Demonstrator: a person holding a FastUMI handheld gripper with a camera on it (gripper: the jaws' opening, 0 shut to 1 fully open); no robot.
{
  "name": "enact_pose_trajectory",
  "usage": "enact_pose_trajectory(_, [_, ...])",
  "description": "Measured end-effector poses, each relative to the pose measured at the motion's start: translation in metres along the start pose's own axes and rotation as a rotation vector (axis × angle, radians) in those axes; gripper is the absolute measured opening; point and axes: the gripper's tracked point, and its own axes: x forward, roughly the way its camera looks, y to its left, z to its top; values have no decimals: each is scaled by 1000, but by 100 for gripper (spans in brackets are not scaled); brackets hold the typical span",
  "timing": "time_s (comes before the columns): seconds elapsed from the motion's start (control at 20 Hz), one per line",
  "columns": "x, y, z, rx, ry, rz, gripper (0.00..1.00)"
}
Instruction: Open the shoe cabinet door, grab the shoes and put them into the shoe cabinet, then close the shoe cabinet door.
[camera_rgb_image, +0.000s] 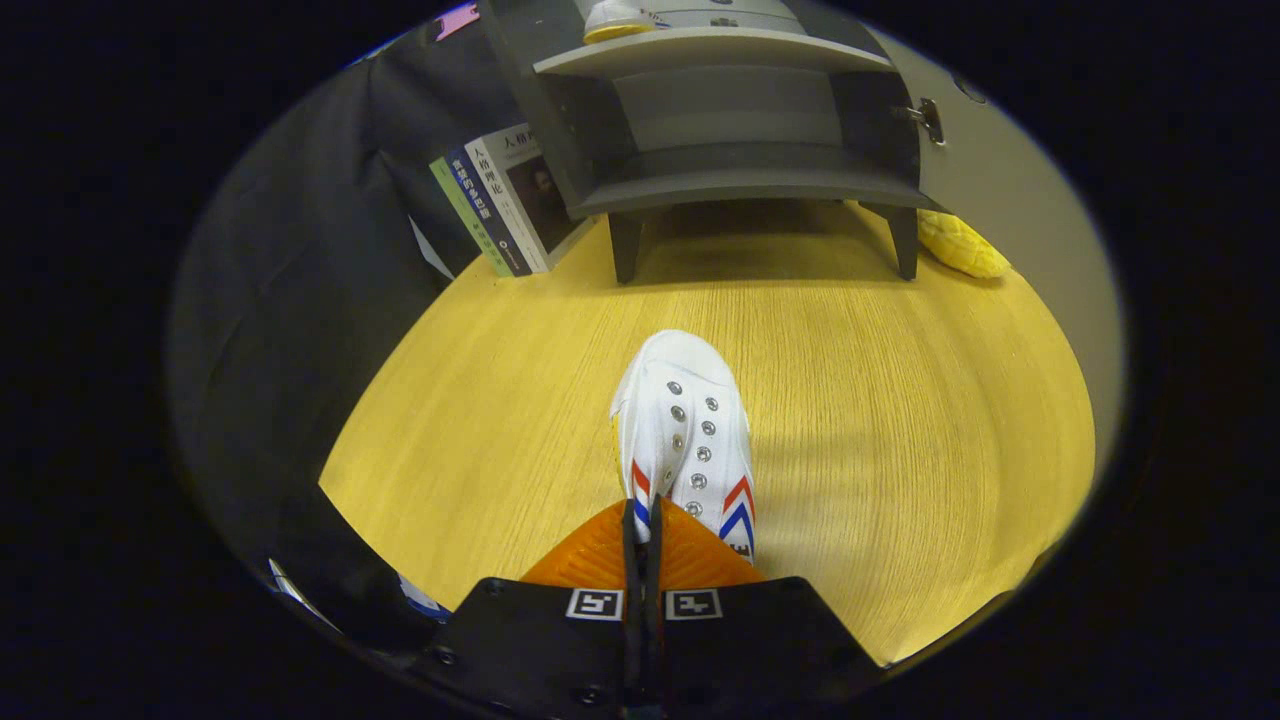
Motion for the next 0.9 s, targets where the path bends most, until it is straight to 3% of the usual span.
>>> enact_pose_trajectory(0.2, [-15, 13, 28, 124, -42, 76, 2])
enact_pose_trajectory(0.45, [-40, 10, 79, 45, -167, 42, 2])
enact_pose_trajectory(0.9, [-112, 13, 223, 22, -427, 65, 1])
